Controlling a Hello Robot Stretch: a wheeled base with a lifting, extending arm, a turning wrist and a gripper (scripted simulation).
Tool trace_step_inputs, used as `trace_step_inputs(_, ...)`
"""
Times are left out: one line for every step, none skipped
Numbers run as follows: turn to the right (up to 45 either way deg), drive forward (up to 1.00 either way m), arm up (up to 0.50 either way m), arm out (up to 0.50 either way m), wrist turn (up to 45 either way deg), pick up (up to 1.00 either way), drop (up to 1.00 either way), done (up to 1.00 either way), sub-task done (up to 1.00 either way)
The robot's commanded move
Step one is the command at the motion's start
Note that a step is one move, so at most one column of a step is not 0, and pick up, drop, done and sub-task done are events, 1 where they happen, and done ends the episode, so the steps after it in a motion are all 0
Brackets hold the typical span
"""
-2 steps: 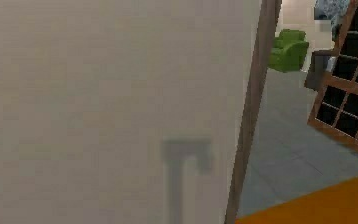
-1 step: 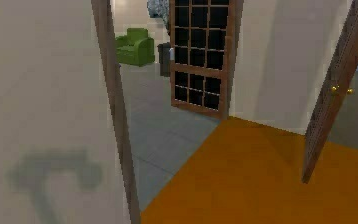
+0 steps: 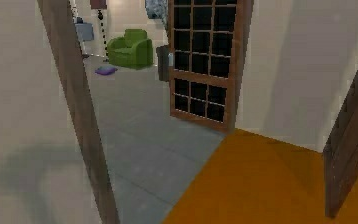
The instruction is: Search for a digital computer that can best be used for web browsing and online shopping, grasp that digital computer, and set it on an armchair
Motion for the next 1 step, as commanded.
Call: trace_step_inputs(0.0, 0.55, 0.0, 0.0, 0.0, 0.0, 0.0, 0.0, 0.0)
